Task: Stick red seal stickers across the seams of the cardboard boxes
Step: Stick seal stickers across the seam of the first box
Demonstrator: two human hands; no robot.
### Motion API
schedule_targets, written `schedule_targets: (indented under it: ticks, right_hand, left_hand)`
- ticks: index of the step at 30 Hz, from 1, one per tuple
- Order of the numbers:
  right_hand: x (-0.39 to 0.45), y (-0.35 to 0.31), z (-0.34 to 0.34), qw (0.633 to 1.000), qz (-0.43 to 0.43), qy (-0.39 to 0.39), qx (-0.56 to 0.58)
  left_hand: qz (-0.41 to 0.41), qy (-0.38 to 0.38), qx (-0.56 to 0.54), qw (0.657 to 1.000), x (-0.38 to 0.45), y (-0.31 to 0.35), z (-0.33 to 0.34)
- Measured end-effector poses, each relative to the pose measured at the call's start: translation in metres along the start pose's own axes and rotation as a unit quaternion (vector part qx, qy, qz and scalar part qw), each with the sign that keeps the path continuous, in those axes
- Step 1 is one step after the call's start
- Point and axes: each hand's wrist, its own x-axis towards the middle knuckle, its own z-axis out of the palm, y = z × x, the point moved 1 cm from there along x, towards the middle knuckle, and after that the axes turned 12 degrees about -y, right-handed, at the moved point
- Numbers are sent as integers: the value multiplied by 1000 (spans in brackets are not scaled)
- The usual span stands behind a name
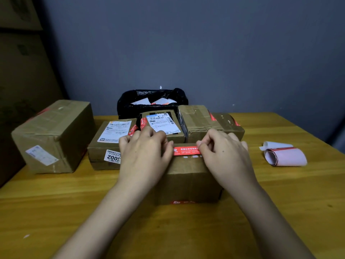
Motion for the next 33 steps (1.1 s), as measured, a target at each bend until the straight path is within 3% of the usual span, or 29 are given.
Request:
schedule_targets:
  ticks: [8,19,28,33]
  right_hand:
    - [1,-2,5,996,-24,6,-85]
    - [-1,-2,6,994,-40,1,-104]
    - [0,1,8,994,-40,-1,-101]
    - [2,7,11,999,-13,-15,-32]
  left_hand:
    - [-13,-23,84,996,2,3,0]
    - [-13,-36,107,994,2,4,-1]
    - [-20,-84,119,989,7,4,-5]
    - [-15,-99,100,990,7,3,-5]
